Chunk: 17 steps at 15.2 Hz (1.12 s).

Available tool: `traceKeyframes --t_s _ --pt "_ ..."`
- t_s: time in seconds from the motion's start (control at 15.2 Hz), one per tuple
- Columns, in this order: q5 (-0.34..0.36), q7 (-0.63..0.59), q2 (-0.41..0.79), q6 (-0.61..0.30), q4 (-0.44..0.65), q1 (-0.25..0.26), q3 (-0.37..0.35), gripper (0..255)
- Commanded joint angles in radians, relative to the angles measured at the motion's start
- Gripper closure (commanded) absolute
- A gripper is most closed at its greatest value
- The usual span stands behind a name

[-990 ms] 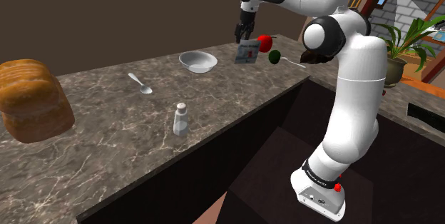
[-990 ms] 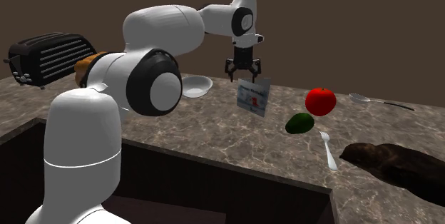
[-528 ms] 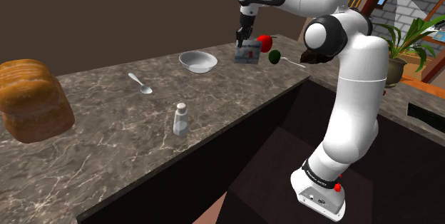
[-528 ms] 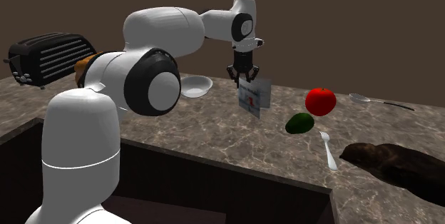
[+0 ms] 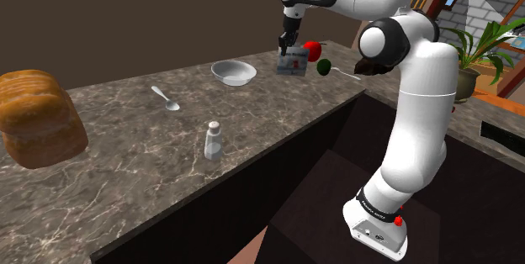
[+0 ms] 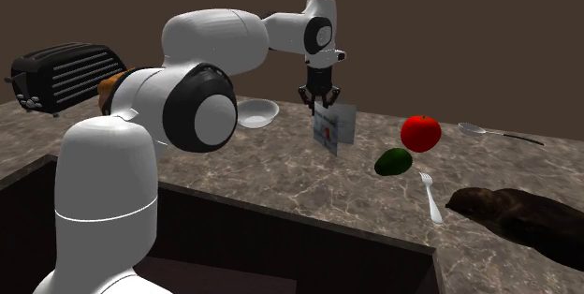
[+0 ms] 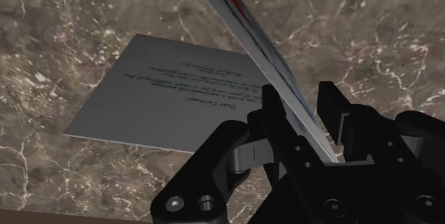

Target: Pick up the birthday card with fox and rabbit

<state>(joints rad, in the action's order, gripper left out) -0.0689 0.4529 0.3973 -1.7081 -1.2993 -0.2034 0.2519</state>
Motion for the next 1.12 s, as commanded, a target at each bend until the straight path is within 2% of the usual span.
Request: traceKeyframes --t_s 0.0,0.53,0.92,1.06 --pt "0.000 -0.001 0.003 0.012 0.011 0.001 -0.001 255" --pt "-0.008 0.001 0.035 0.138 0.168 -0.013 0.000 255" --pt "-0.019 0.003 0.084 0.250 0.329 -0.031 -0.001 255" --pt "-0.019 0.004 0.085 0.253 0.333 -0.032 -0.001 255"
